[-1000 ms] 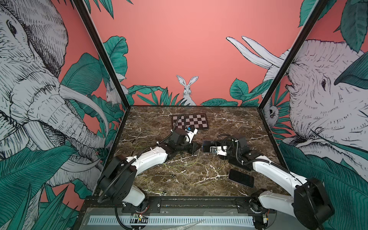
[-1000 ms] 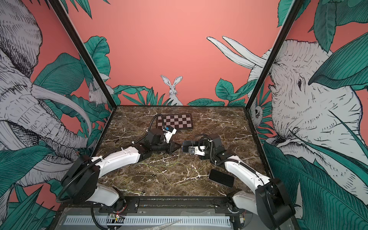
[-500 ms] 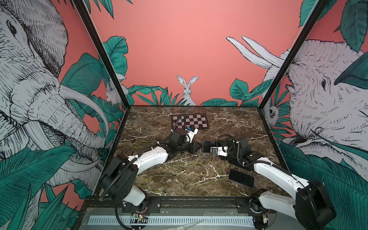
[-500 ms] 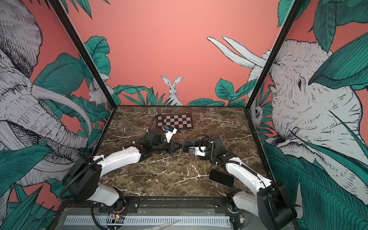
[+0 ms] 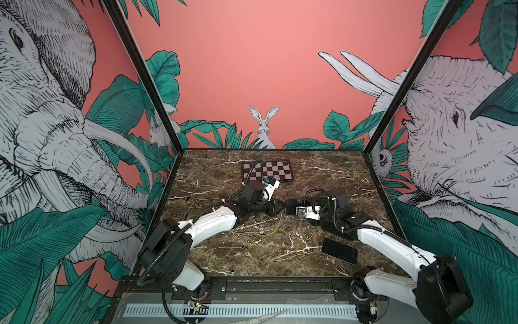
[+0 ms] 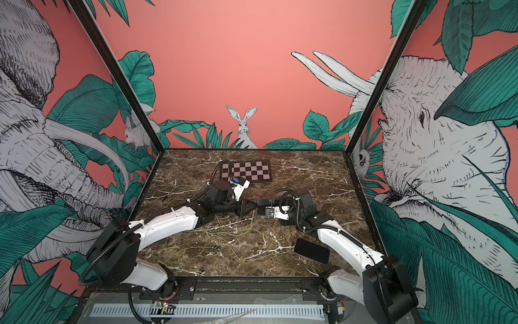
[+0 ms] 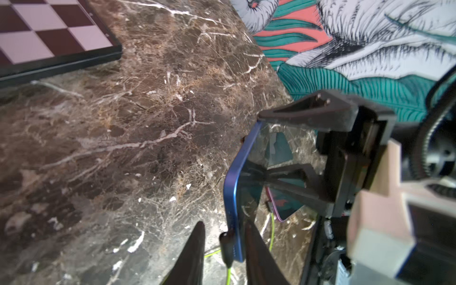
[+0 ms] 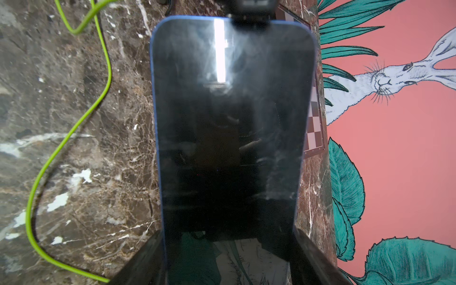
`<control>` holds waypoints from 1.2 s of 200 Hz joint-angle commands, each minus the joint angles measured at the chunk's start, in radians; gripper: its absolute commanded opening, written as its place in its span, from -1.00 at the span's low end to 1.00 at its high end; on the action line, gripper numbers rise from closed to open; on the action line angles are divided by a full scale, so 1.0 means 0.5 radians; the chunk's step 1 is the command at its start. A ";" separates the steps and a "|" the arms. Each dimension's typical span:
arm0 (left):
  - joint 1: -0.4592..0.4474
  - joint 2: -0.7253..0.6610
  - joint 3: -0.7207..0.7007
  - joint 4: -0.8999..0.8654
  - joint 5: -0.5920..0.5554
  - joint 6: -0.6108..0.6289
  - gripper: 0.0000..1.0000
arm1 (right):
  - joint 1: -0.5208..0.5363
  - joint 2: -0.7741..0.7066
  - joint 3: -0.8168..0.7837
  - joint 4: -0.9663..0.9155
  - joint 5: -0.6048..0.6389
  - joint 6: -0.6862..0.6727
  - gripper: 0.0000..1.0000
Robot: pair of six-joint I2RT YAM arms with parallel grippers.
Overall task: Plug wired earphones into phones
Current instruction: Insert the wired earphone into the phone, then place the phone at the center of the board.
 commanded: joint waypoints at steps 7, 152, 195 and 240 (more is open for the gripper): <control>0.007 -0.179 0.061 -0.143 -0.233 0.137 -0.19 | -0.042 0.102 0.128 -0.027 0.018 0.037 0.23; 0.191 -0.672 -0.220 -0.333 -0.698 0.238 0.31 | -0.571 1.057 0.820 -0.665 0.266 0.013 0.28; 0.201 -0.692 -0.203 -0.369 -0.753 0.240 0.49 | -0.642 1.193 0.915 -0.848 0.348 -0.097 0.41; 0.215 -0.699 -0.103 -0.492 -0.830 0.311 0.88 | -0.680 1.190 0.903 -0.853 0.338 -0.061 0.82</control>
